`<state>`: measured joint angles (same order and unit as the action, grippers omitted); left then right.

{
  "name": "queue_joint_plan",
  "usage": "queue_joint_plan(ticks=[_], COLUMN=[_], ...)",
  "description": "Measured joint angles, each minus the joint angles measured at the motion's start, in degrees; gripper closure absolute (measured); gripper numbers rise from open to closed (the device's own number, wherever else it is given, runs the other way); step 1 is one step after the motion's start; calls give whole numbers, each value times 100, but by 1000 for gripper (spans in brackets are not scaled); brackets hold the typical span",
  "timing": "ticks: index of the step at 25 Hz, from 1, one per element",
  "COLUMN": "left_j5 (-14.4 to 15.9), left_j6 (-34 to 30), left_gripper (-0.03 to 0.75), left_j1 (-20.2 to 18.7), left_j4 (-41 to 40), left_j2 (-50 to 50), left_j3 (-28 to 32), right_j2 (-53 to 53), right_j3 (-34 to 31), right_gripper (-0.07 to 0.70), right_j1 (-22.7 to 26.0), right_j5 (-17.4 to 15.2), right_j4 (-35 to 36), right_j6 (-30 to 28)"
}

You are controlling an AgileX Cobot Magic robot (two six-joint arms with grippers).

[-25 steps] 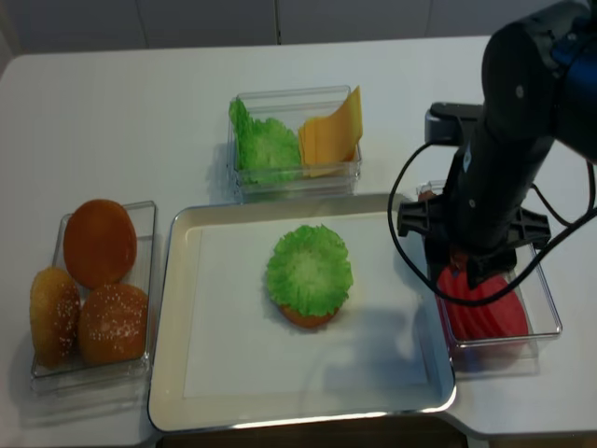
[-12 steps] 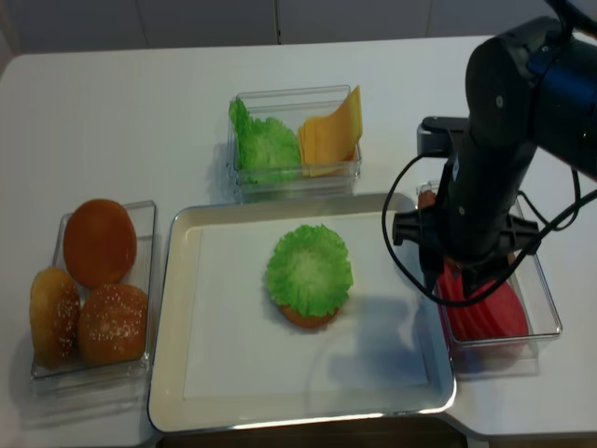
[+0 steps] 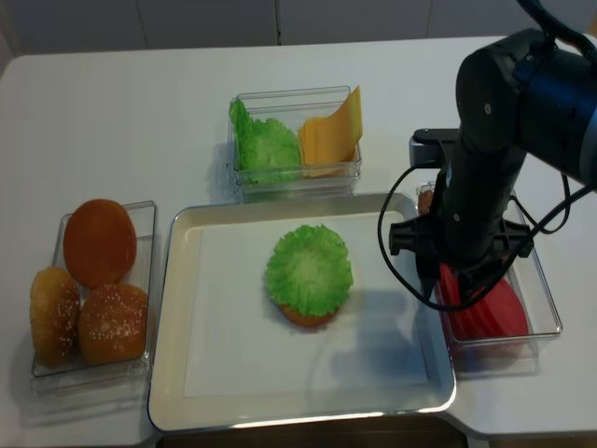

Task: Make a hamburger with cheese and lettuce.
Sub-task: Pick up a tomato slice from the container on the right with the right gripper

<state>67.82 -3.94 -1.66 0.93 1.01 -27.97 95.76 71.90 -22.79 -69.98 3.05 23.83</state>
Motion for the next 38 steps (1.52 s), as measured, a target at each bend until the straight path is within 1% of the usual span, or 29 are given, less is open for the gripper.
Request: queue_joint_plan(ticks=[5, 21, 24, 36, 38], left_j5=[0, 0, 0, 0, 0], left_j6=[0, 0, 0, 0, 0], left_gripper=[427, 427, 427, 427, 427], left_j1=[0, 0, 0, 0, 0], left_j4=[0, 0, 0, 0, 0], left_j2=[0, 0, 0, 0, 0], left_j3=[0, 0, 0, 0, 0], right_j2=[103, 103, 103, 103, 103], right_j3=[0, 0, 0, 0, 0], right_gripper=[243, 245, 276, 484, 505], right_j1=[0, 0, 0, 0, 0], right_j5=[0, 21, 21, 21, 21], right_j4=[-9, -9, -9, -74, -110], right_j6=[-140, -296, -317, -405, -418])
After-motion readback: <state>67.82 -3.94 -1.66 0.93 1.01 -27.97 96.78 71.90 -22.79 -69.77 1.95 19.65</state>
